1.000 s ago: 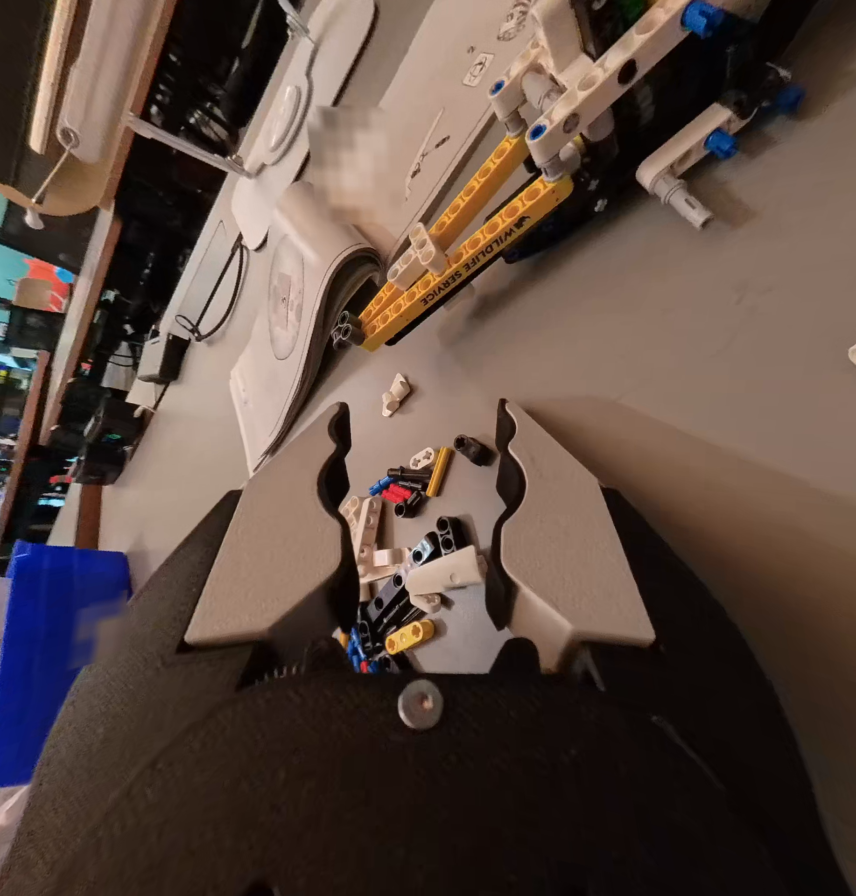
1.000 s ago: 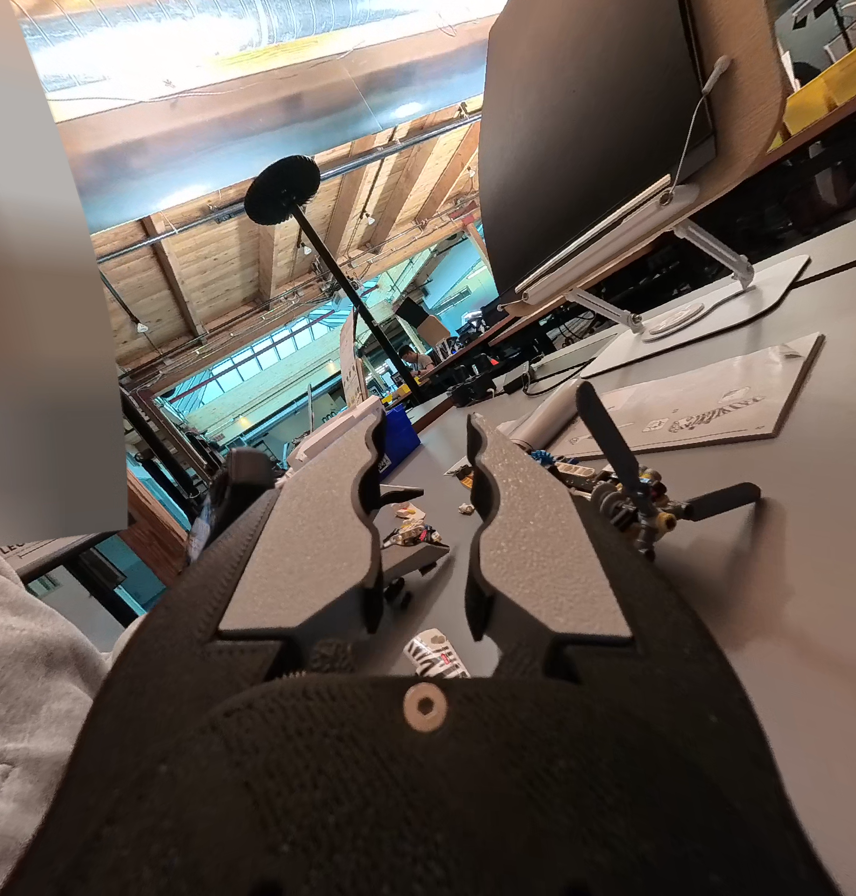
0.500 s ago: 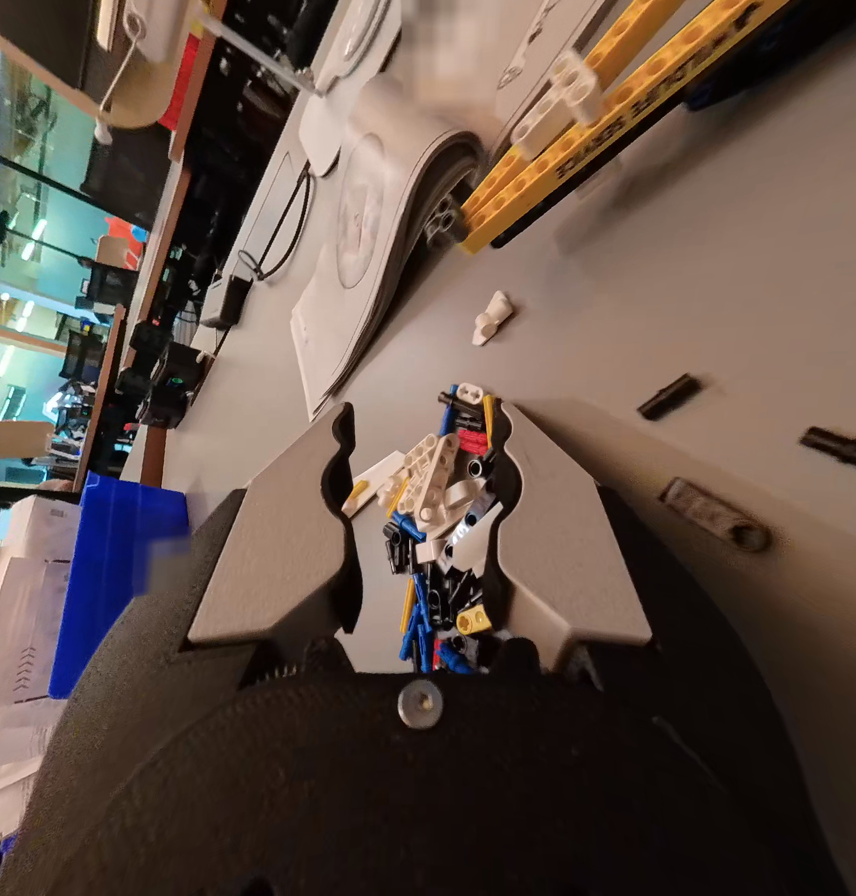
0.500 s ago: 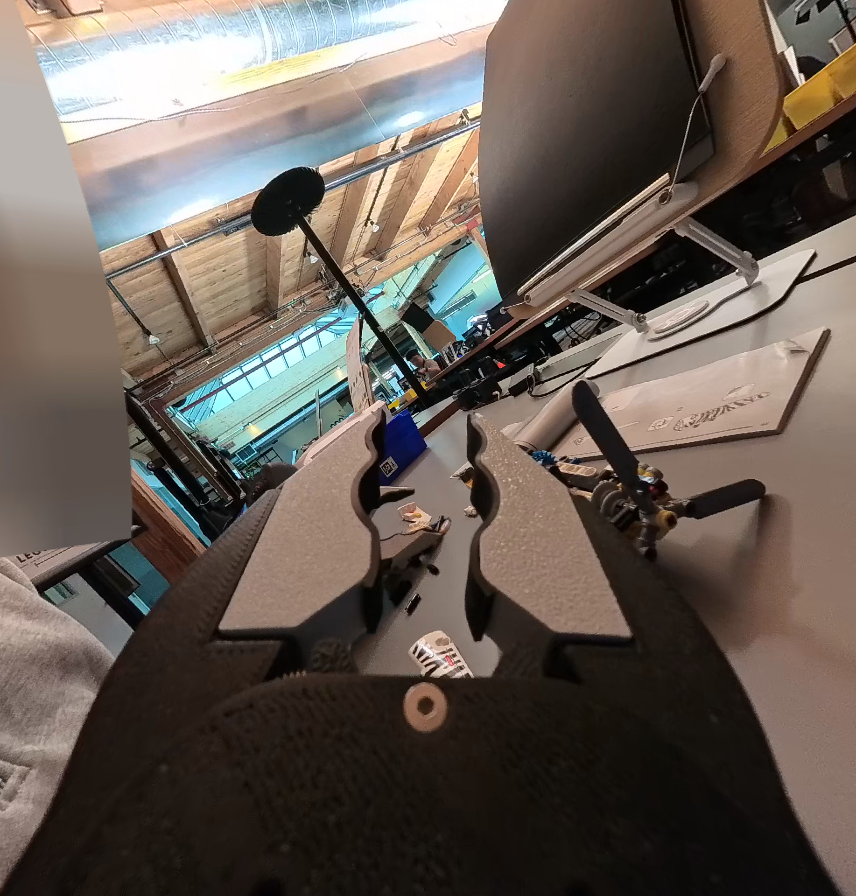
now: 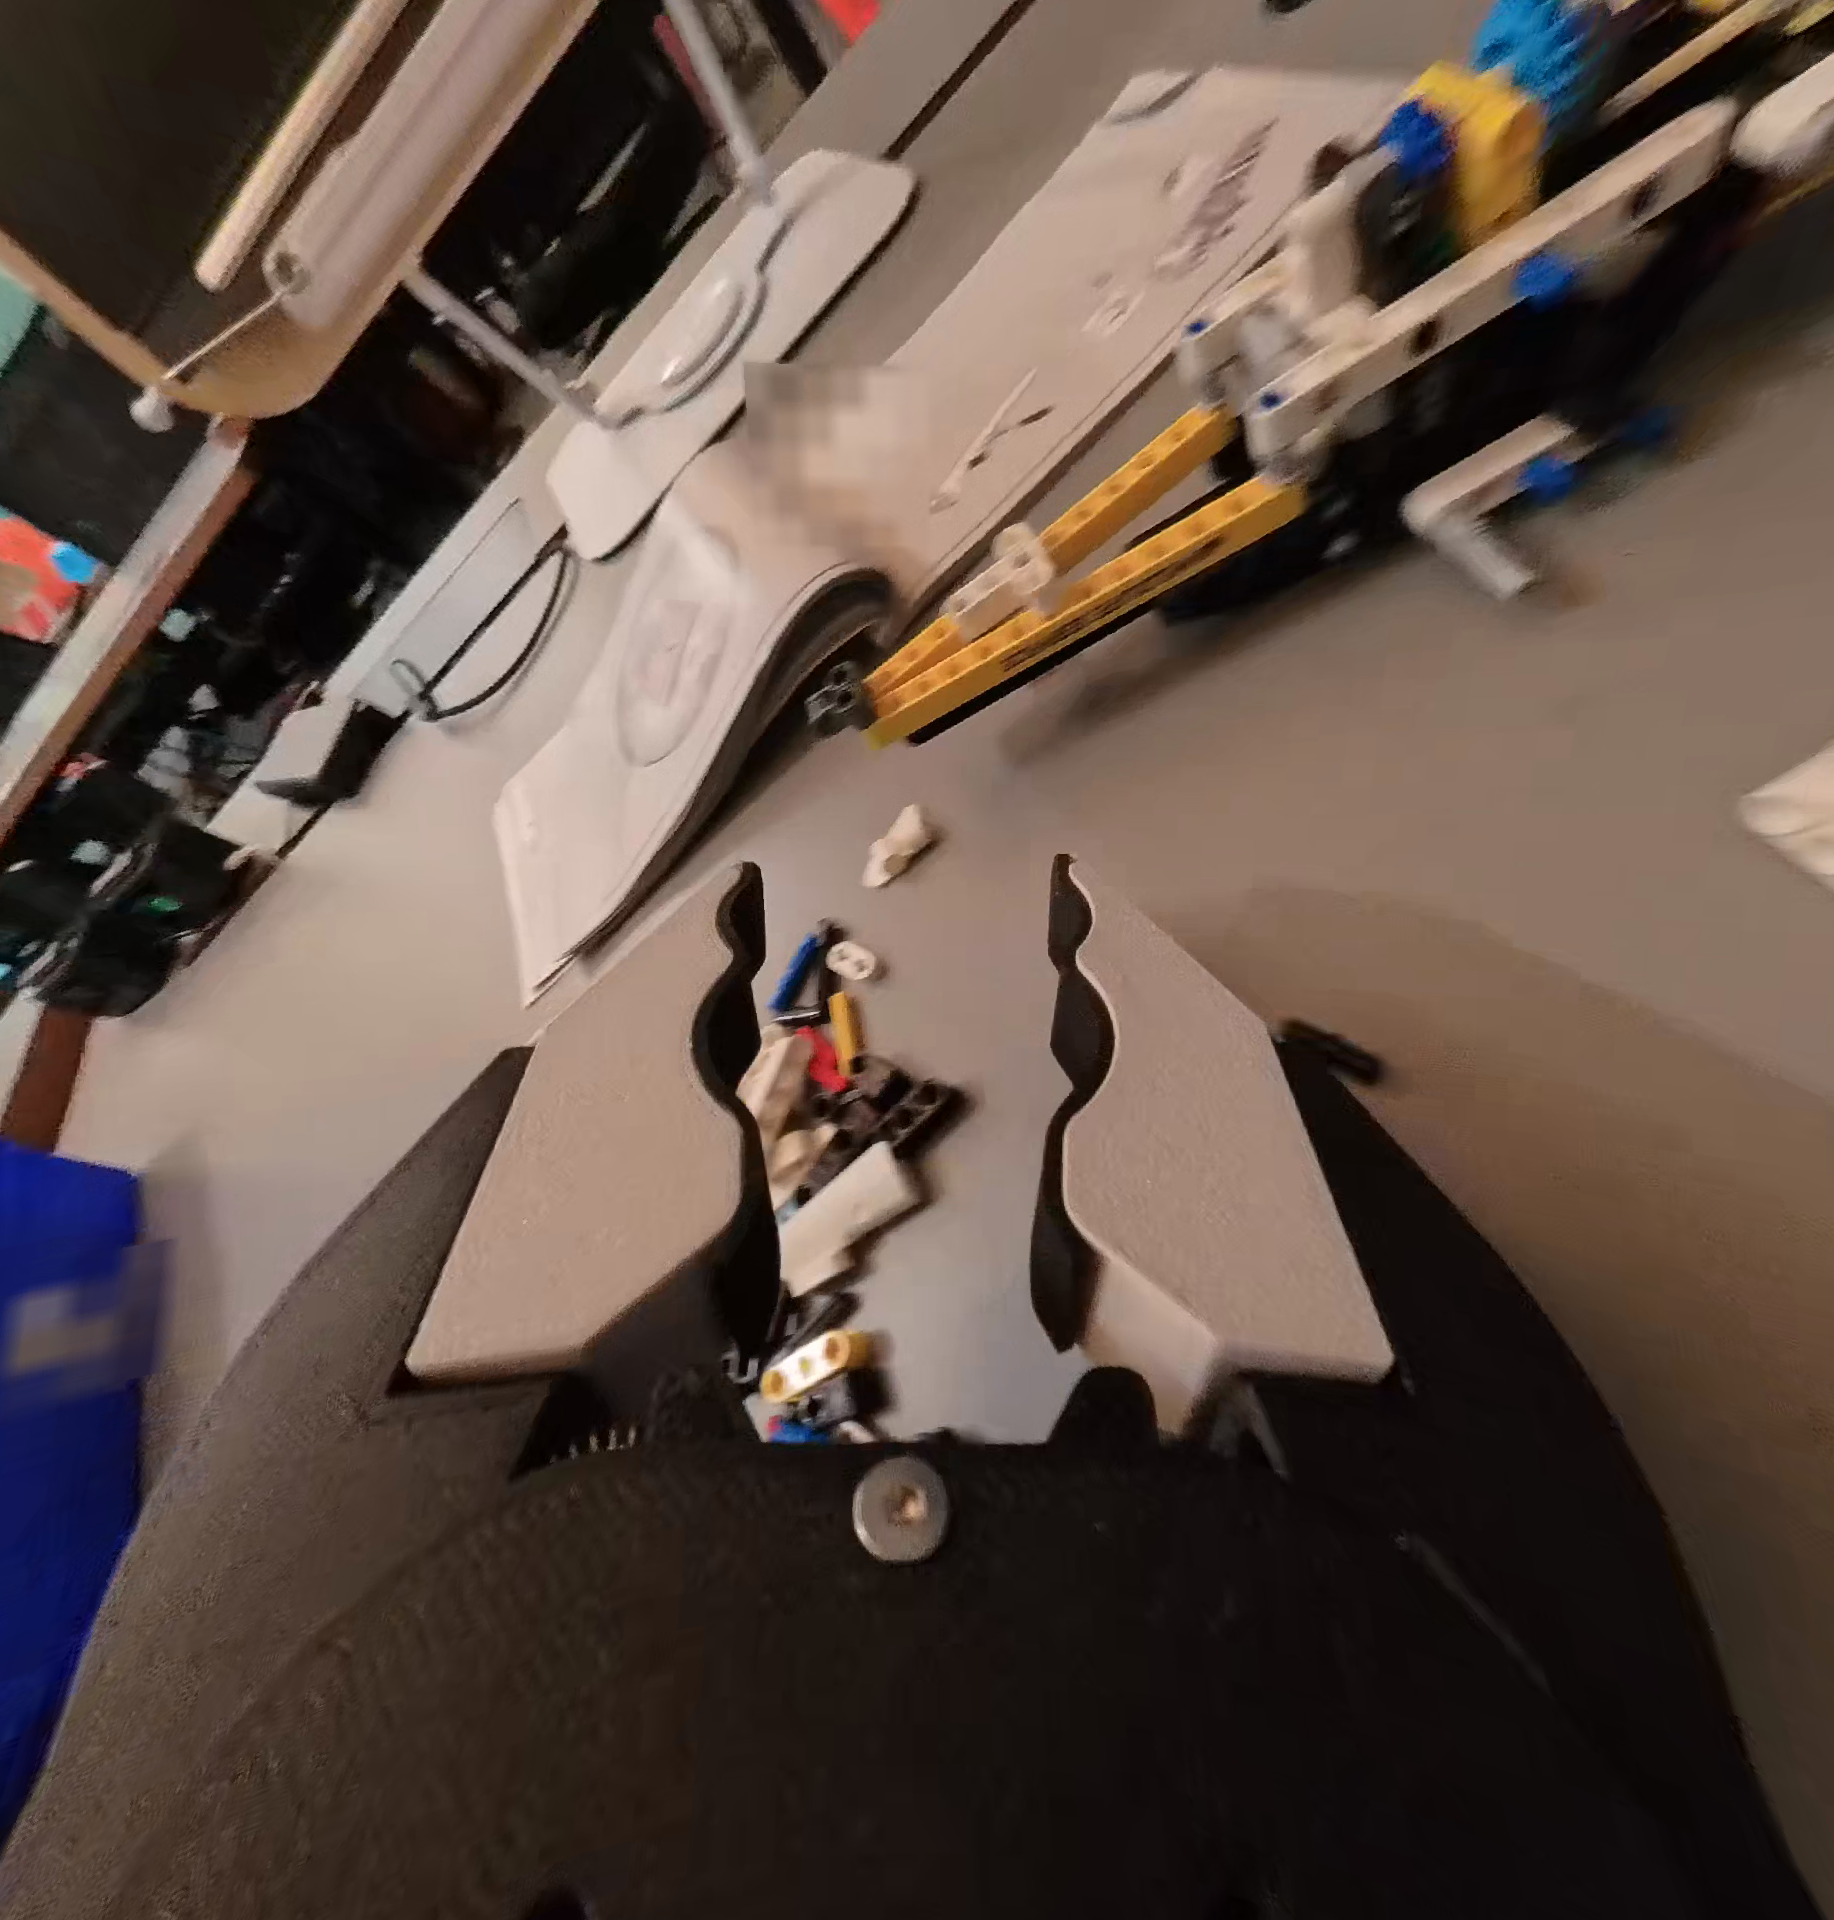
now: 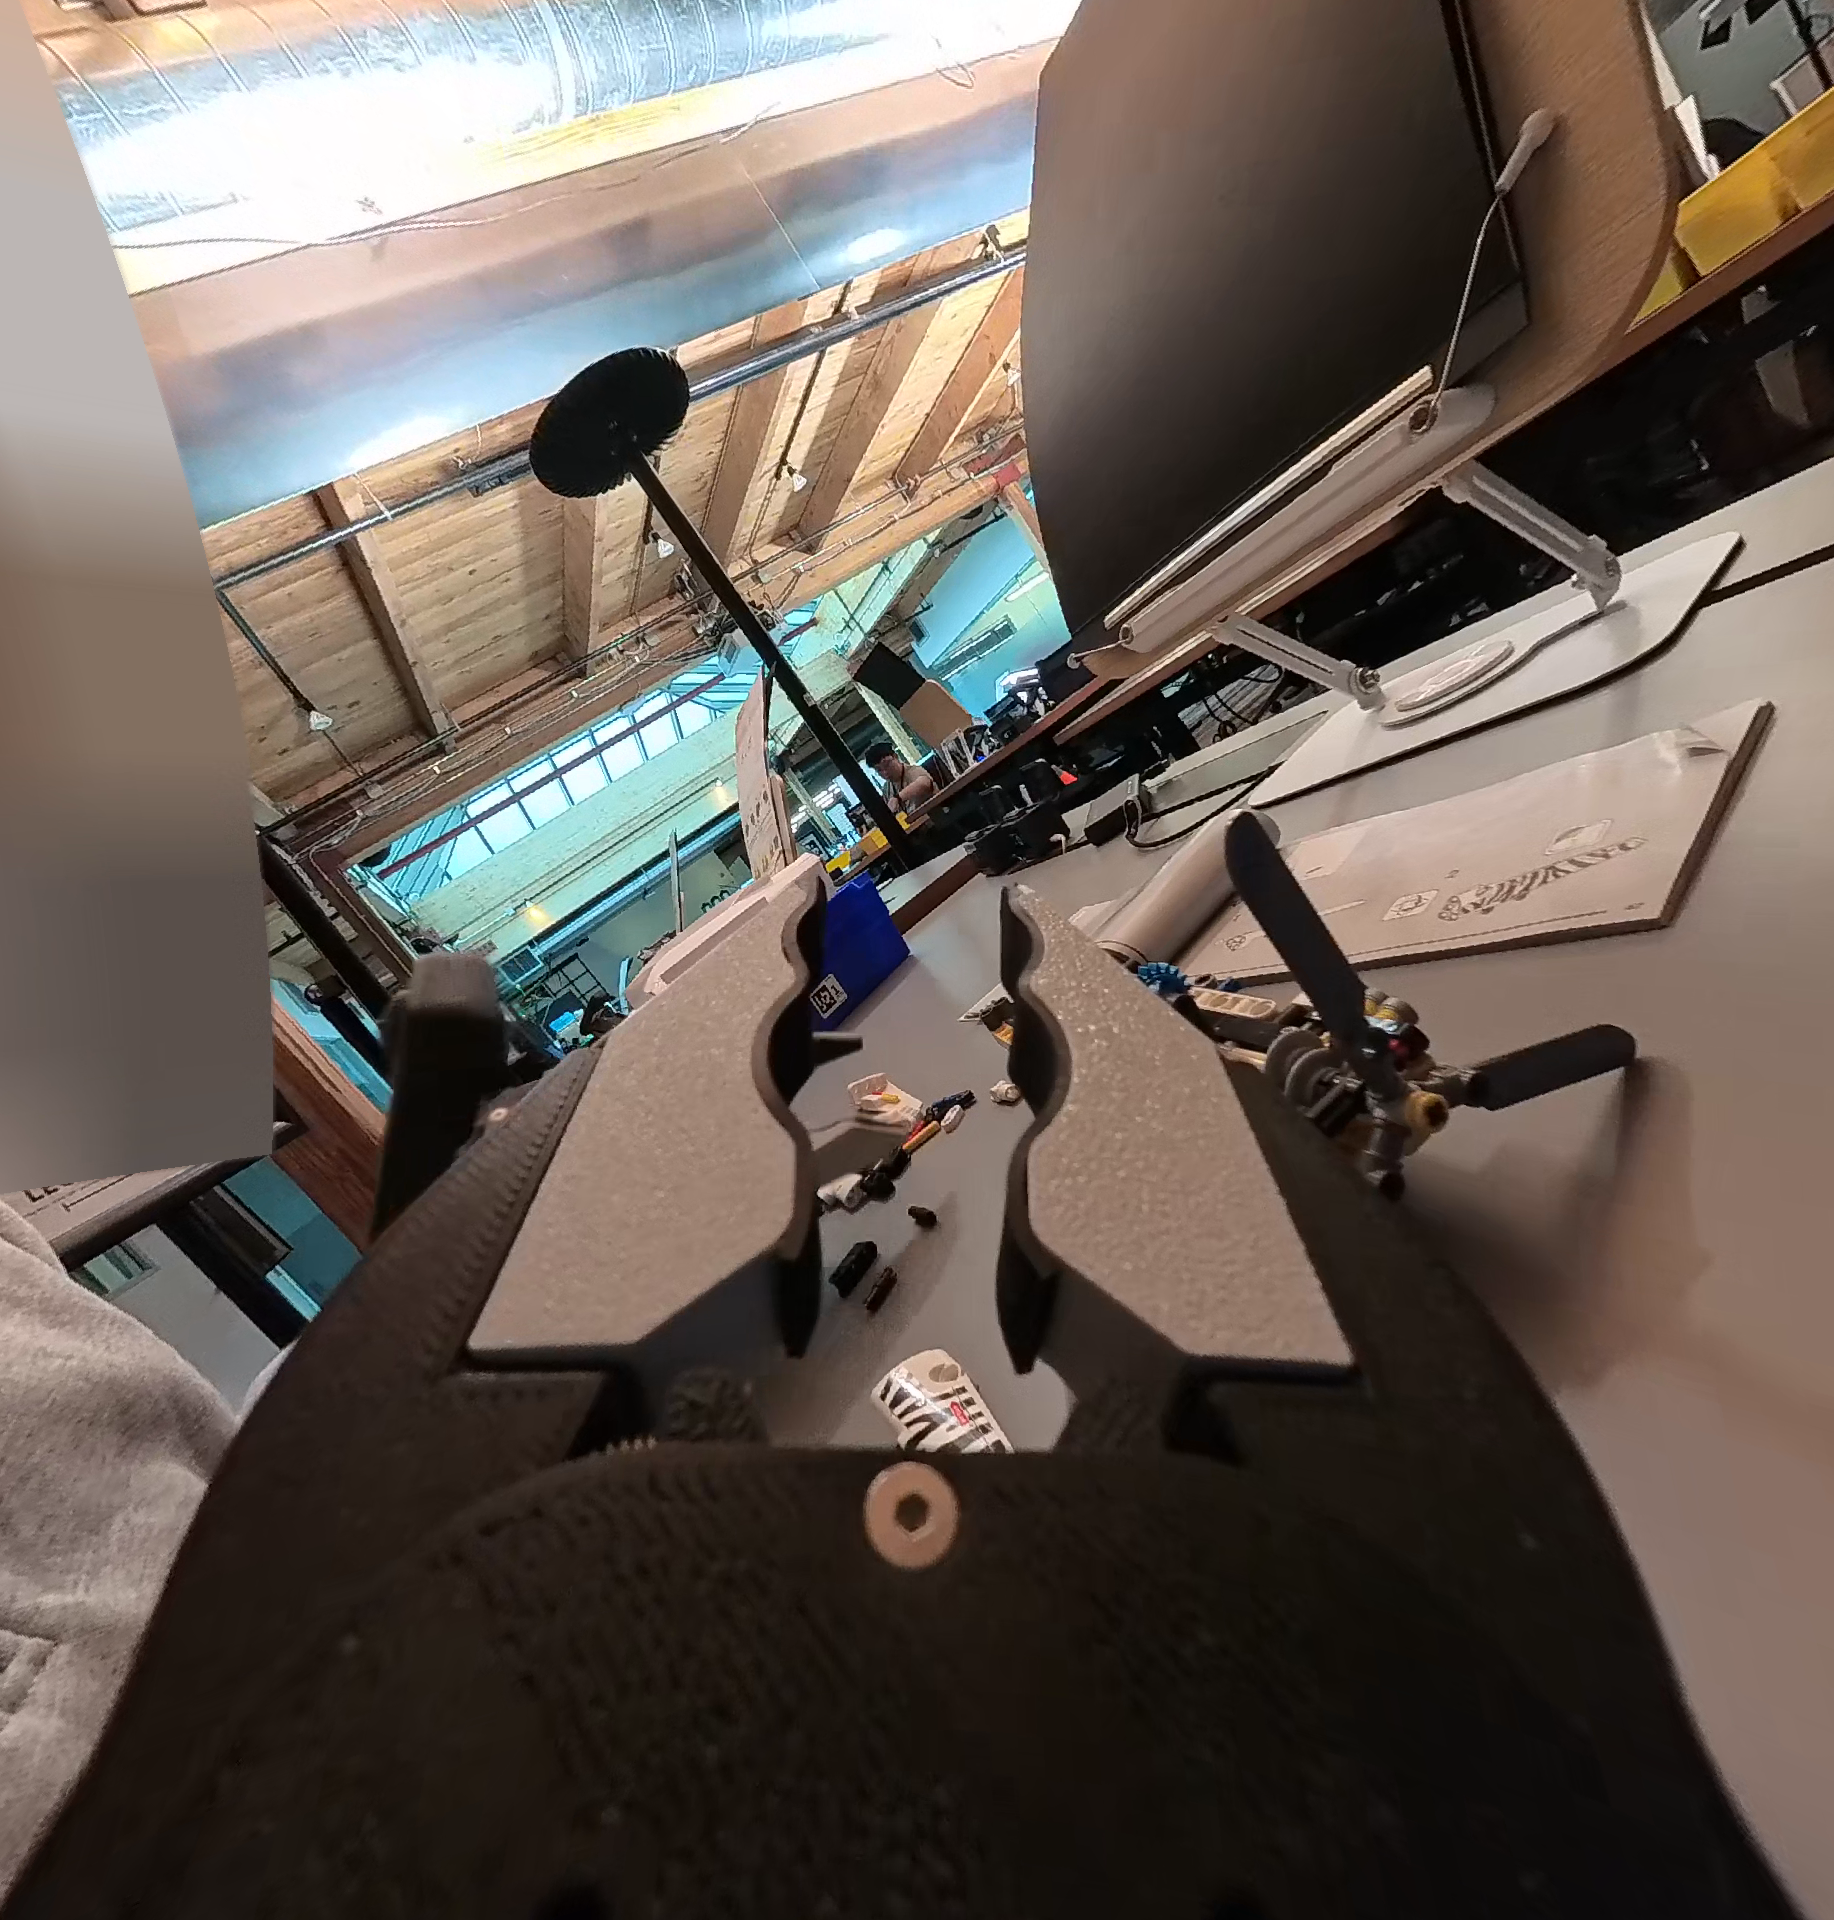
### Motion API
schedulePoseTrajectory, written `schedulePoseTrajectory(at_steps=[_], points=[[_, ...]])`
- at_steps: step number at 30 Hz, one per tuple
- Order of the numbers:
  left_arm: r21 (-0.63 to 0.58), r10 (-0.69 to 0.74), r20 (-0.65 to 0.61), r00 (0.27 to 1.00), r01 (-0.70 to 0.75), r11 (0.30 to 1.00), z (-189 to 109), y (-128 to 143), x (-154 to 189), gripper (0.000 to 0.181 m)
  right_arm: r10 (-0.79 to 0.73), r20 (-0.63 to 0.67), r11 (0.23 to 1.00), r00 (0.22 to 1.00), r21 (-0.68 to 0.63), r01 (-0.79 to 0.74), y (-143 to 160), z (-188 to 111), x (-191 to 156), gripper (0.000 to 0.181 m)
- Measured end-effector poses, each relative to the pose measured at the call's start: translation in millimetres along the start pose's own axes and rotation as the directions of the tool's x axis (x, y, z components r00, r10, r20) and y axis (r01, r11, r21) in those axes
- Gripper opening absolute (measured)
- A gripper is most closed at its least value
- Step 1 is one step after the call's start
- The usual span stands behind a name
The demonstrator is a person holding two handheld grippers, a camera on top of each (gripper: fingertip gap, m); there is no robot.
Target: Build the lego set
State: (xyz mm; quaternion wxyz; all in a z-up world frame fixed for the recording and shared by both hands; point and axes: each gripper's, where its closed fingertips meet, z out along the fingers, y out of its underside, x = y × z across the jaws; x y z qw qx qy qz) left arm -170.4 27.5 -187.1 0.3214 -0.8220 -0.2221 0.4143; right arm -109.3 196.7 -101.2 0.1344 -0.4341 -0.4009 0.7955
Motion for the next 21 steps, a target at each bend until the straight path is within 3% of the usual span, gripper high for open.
schedulePoseTrajectory(at_steps=[9, 15, 21], points=[[-0.008, 0.075, -0.017, 0.997, -0.075, 0.997, -0.5, -1.4, 35.5, 0.059, 0.009, 0.005, 1.000, 1.000, 0.005, -0.009, -0.8, -0.7, -0.2, 0.031], [-0.006, 0.196, 0.055, 0.979, -0.196, 0.981, -2.6, -1.2, 40.4, 0.055, 0.015, 0.008, 1.000, 1.000, 0.008, -0.015, -1.1, -1.0, -0.3, 0.031], [-0.026, 0.202, 0.060, 0.978, -0.201, 0.979, 0.8, 0.5, 38.4, 0.051, 0.019, 0.009, 1.000, 1.000, 0.010, -0.019, -1.4, -1.3, -0.3, 0.031]])
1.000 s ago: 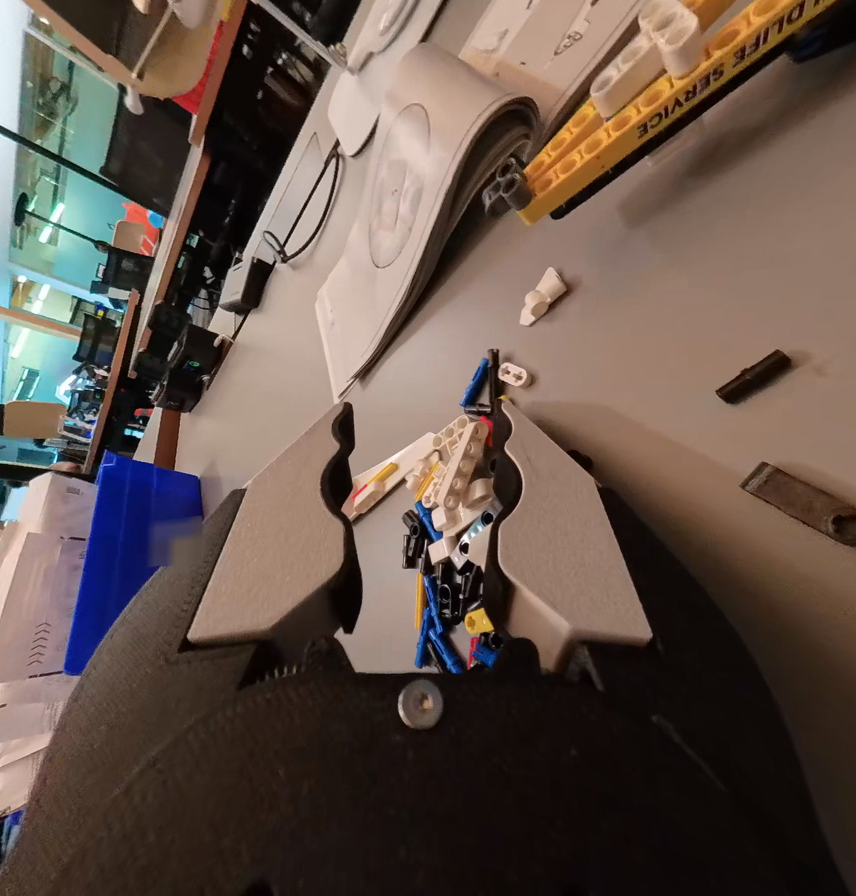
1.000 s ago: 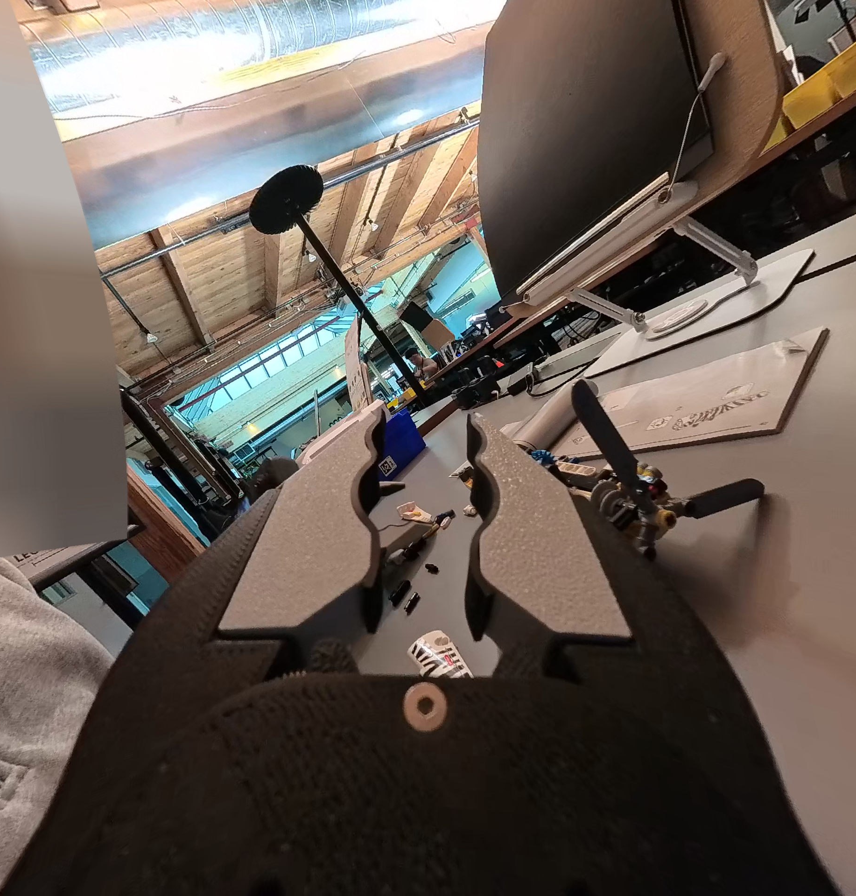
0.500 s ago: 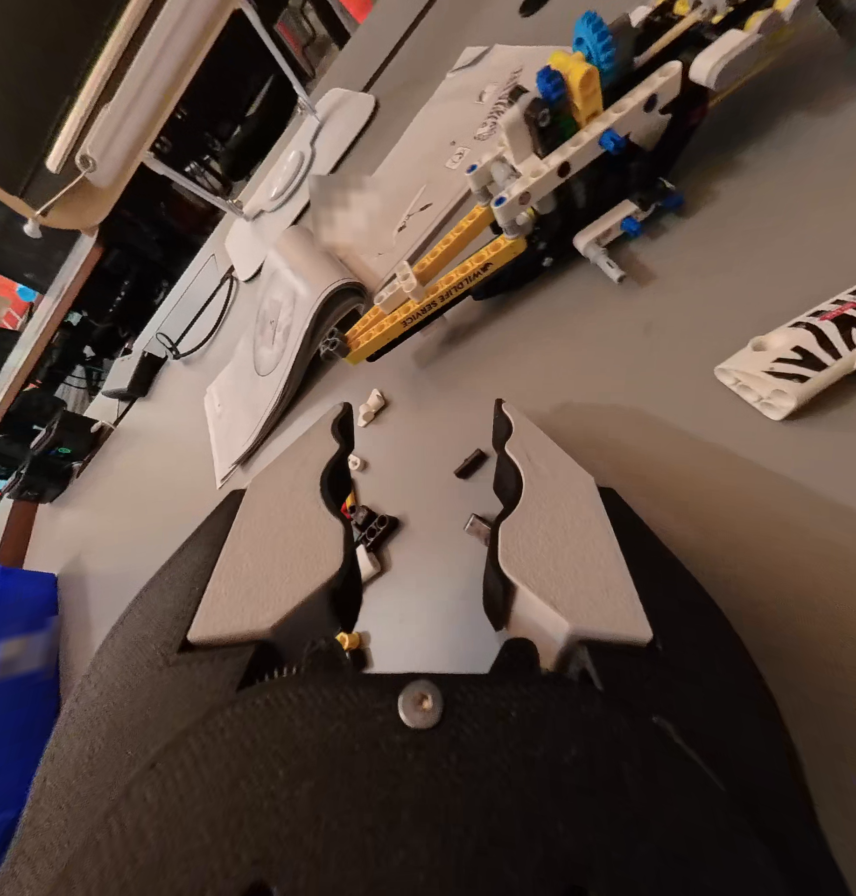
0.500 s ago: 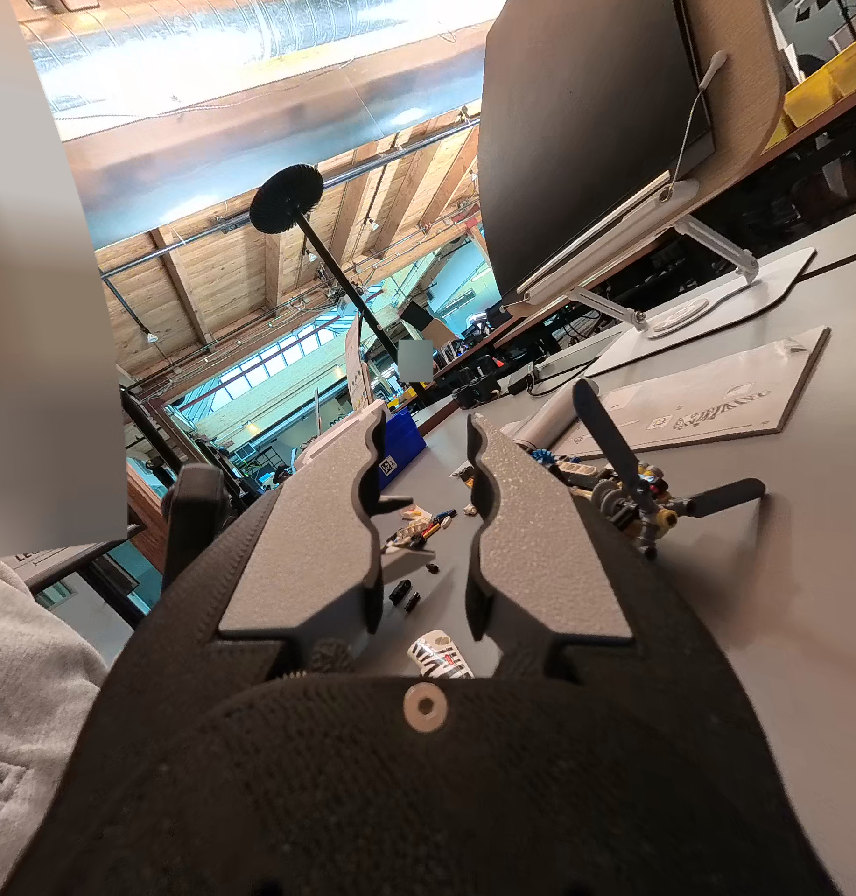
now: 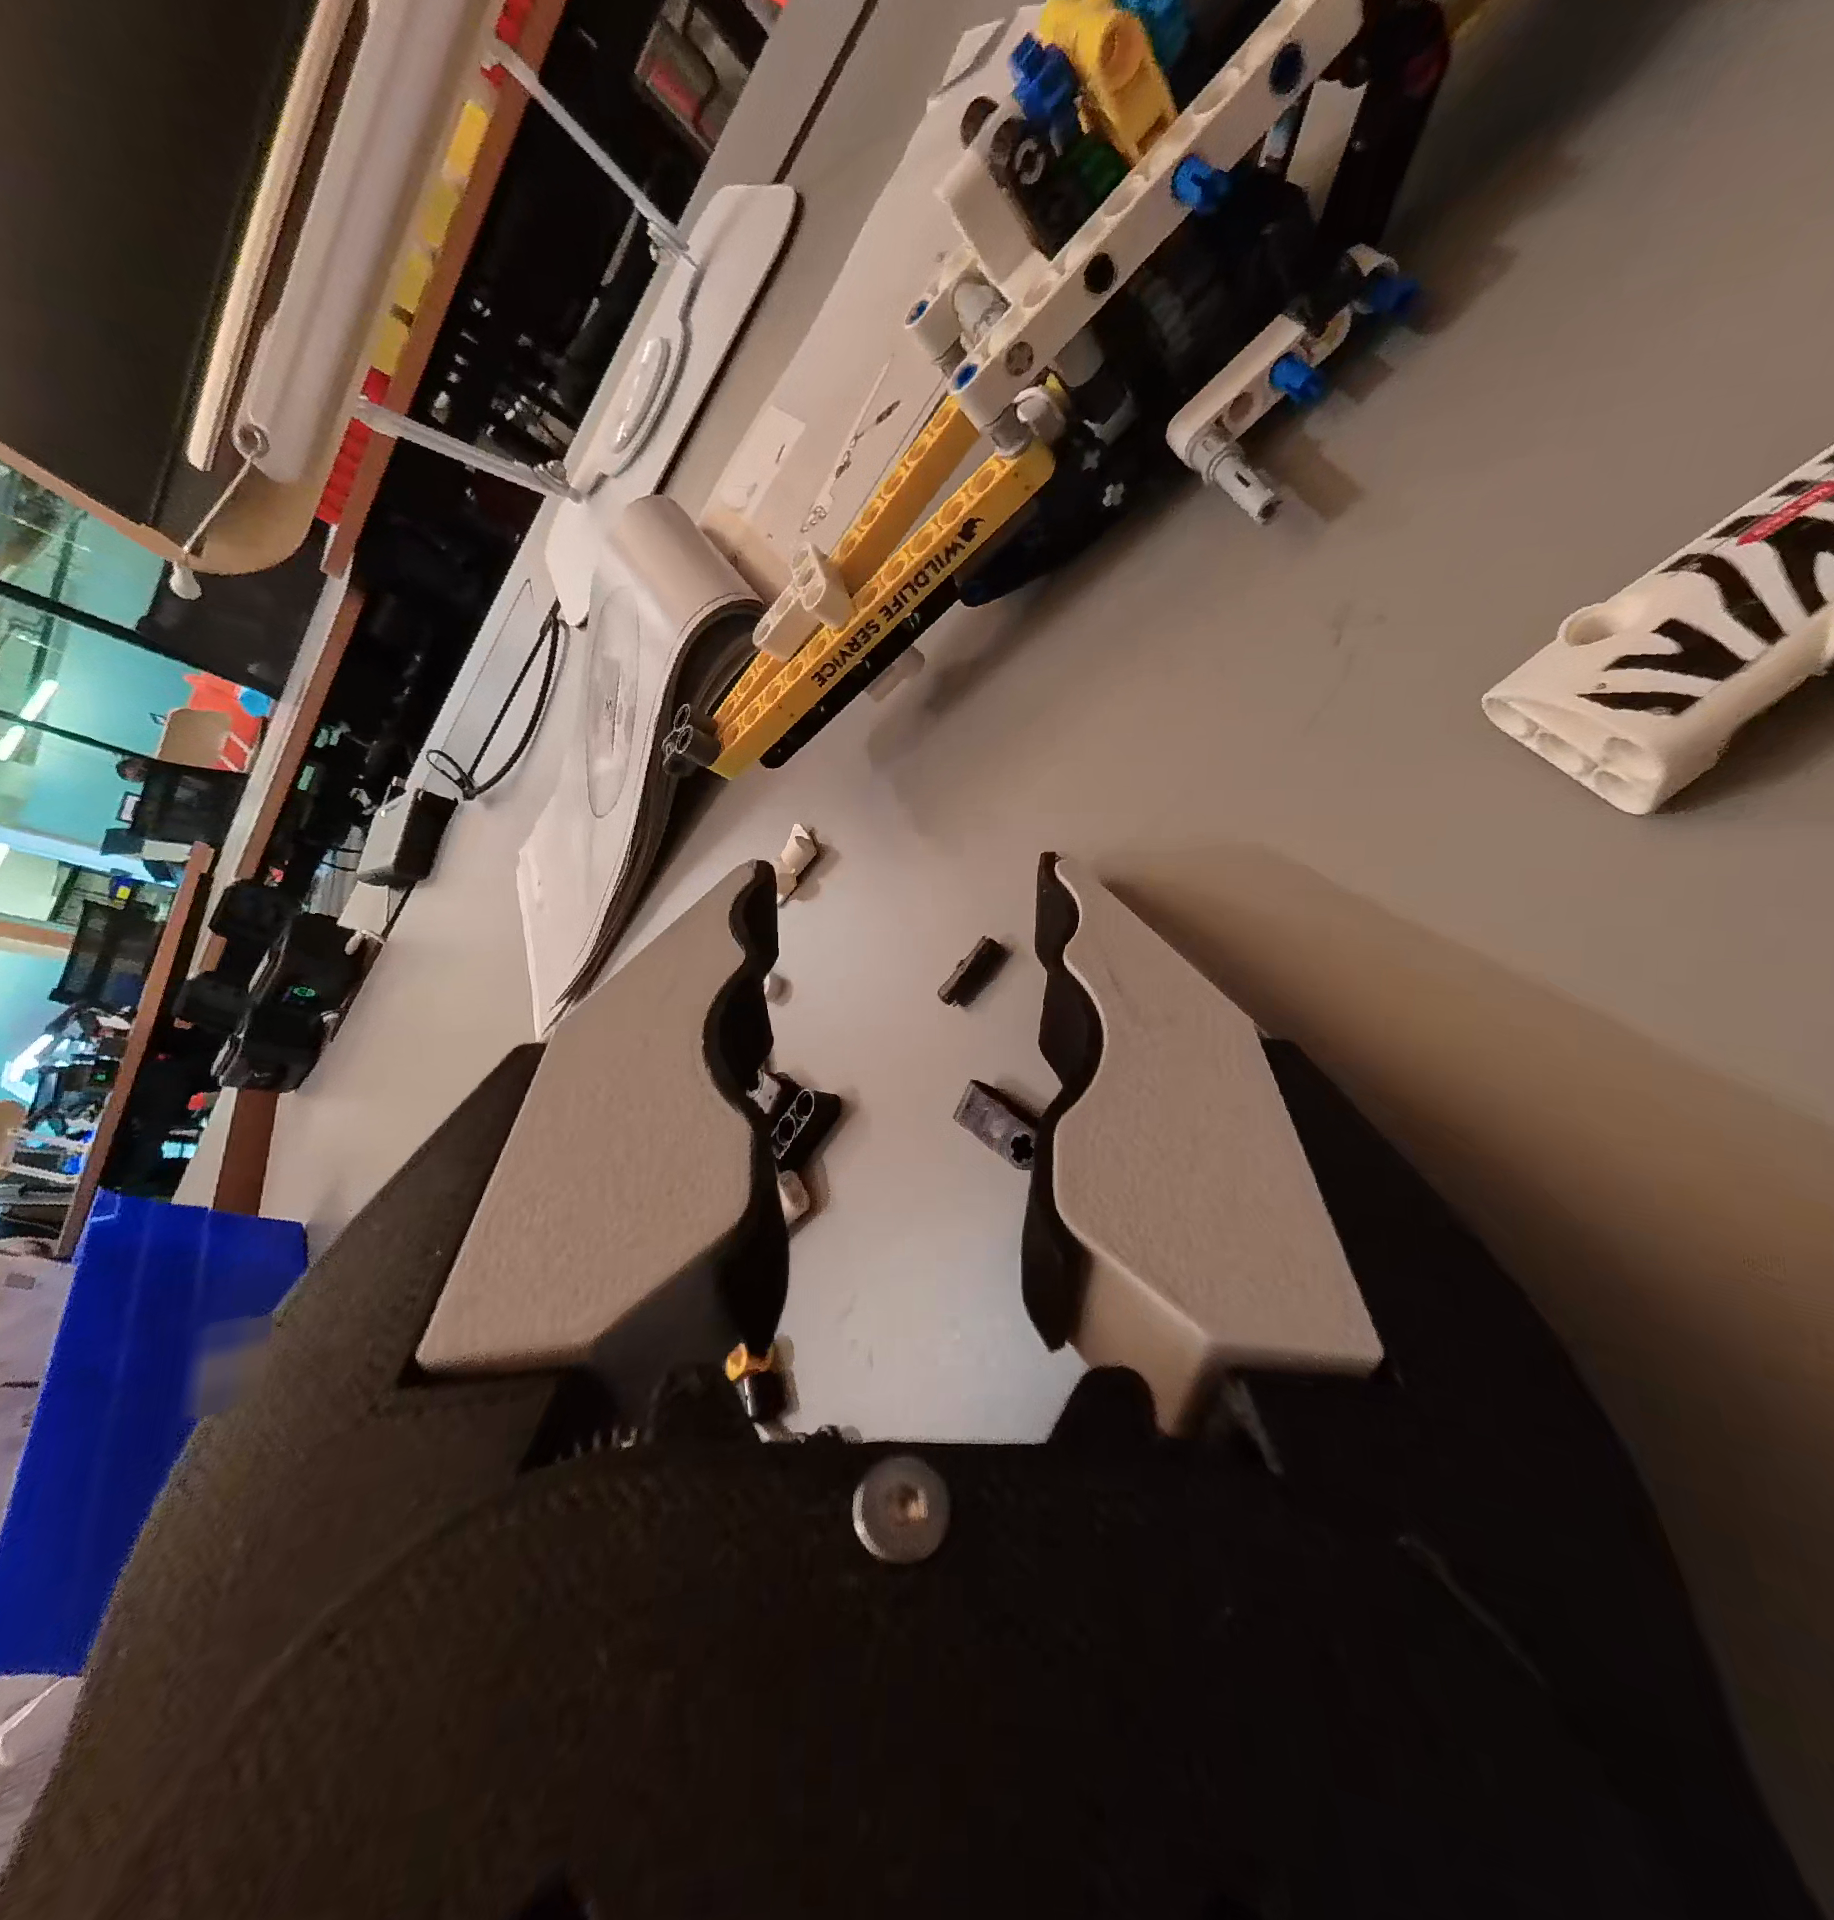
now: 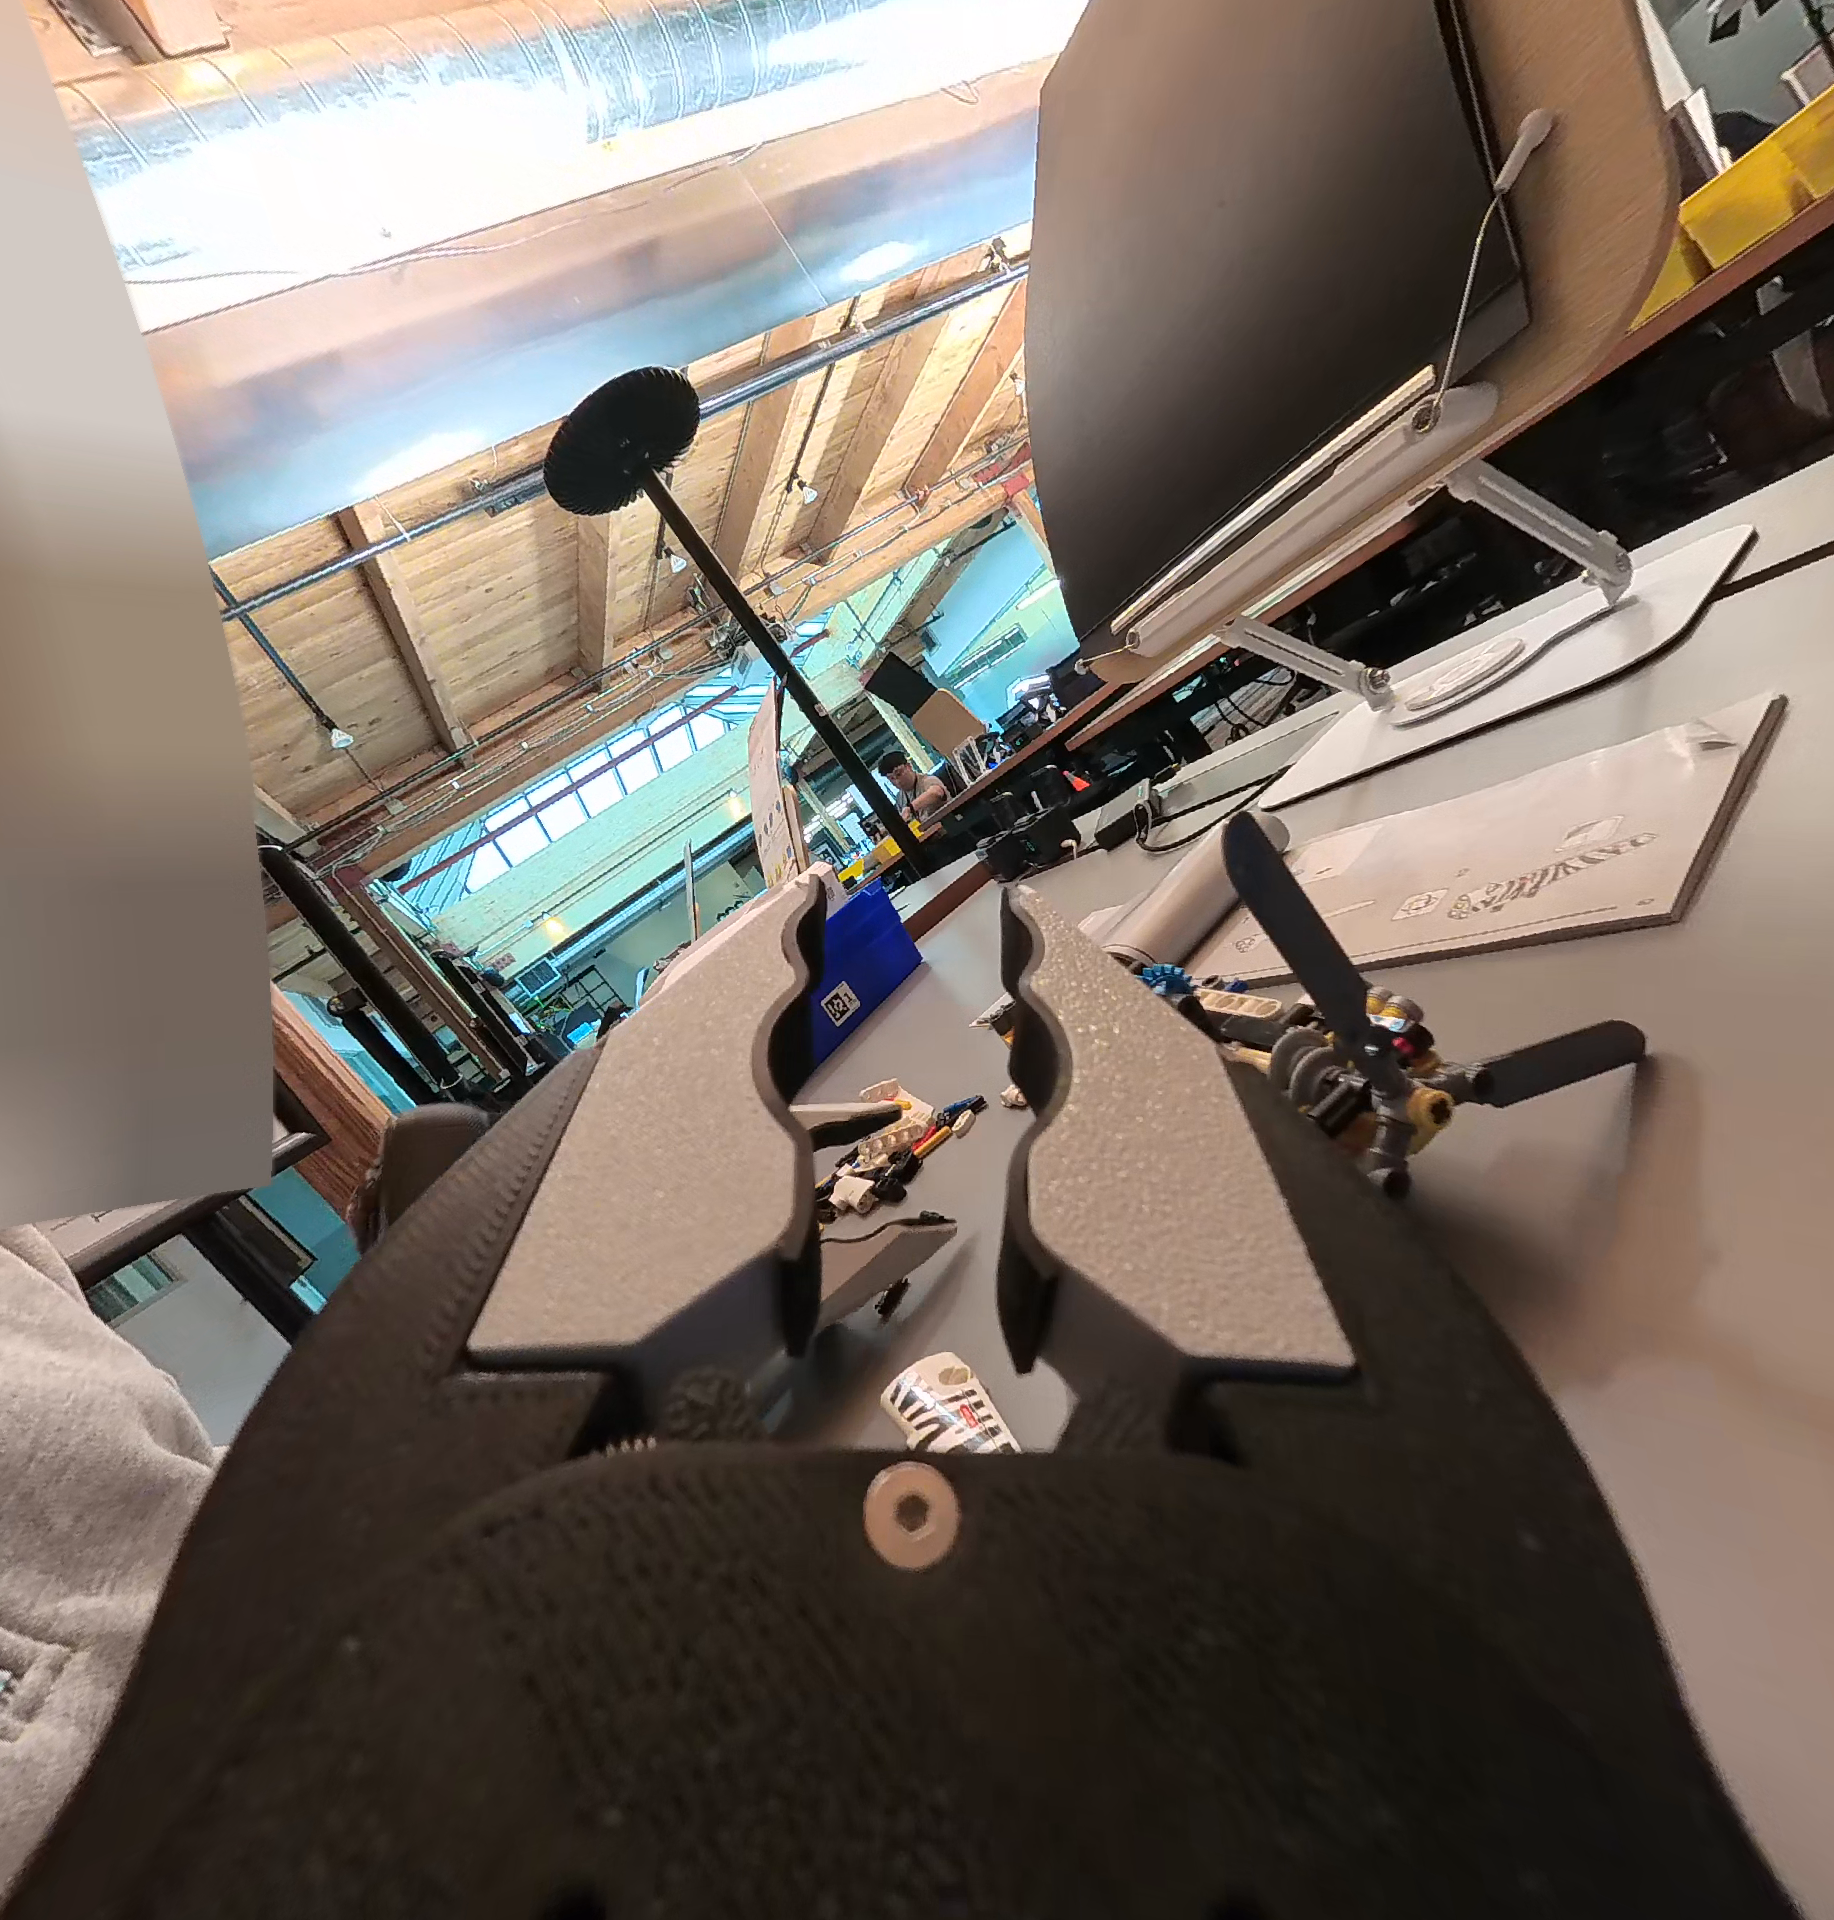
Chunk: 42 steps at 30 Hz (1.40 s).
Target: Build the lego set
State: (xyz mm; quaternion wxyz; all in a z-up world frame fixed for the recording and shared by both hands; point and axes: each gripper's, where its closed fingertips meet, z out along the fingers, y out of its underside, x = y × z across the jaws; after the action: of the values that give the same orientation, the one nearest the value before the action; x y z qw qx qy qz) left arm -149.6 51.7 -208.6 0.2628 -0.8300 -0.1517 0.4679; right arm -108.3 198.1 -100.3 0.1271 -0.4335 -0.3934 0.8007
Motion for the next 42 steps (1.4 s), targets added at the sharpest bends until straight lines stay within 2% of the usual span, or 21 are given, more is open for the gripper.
schedulePoseTrajectory(at_steps=[13, 15, 18, 22, 25, 28, 31, 42], points=[[-0.191, -0.004, 0.037, 0.999, 0.011, 0.981, 7.8, 40.8, -37.4, 0.060, 0.005, 0.000, 1.000, 1.000, 0.003, -0.005, -0.3, -0.2, 0.5, 0.031], [-0.182, -0.016, 0.048, 0.999, 0.024, 0.983, 6.3, 40.3, -41.8, 0.061, 0.005, 0.000, 1.000, 1.000, 0.002, -0.005, -0.3, -0.1, 0.6, 0.031], [-0.127, -0.034, 0.035, 0.999, 0.038, 0.991, -0.7, 25.3, -39.4, 0.059, 0.007, 0.000, 1.000, 1.000, 0.002, -0.007, -0.1, 0.0, 0.7, 0.031], [-0.055, -0.069, -0.081, 0.994, 0.065, 0.996, -14.6, -2.3, -13.7, 0.060, 0.007, -0.001, 1.000, 1.000, 0.003, -0.007, -0.2, 0.0, 0.8, 0.031], [-0.042, -0.076, -0.147, 0.986, 0.071, 0.997, -21.7, -9.8, 2.1, 0.063, 0.010, 0.001, 1.000, 1.000, 0.005, -0.010, -0.7, -0.3, 0.8, 0.031], [-0.061, -0.027, -0.167, 0.986, 0.017, 0.998, -23.0, -2.8, 17.0, 0.067, 0.013, 0.003, 1.000, 1.000, 0.006, -0.013, -0.7, -0.4, 0.7, 0.031], [-0.062, -0.006, -0.141, 0.990, -0.003, 0.998, -23.8, 1.8, 18.5, 0.061, 0.016, 0.004, 1.000, 1.000, 0.009, -0.016, -1.2, -0.7, 0.8, 0.031], [-0.144, -0.022, -0.042, 0.999, 0.015, 0.990, -12.1, 35.6, -17.5, 0.058, 0.026, 0.007, 1.000, 1.000, 0.014, -0.026, -2.0, -1.1, 1.1, 0.031]])
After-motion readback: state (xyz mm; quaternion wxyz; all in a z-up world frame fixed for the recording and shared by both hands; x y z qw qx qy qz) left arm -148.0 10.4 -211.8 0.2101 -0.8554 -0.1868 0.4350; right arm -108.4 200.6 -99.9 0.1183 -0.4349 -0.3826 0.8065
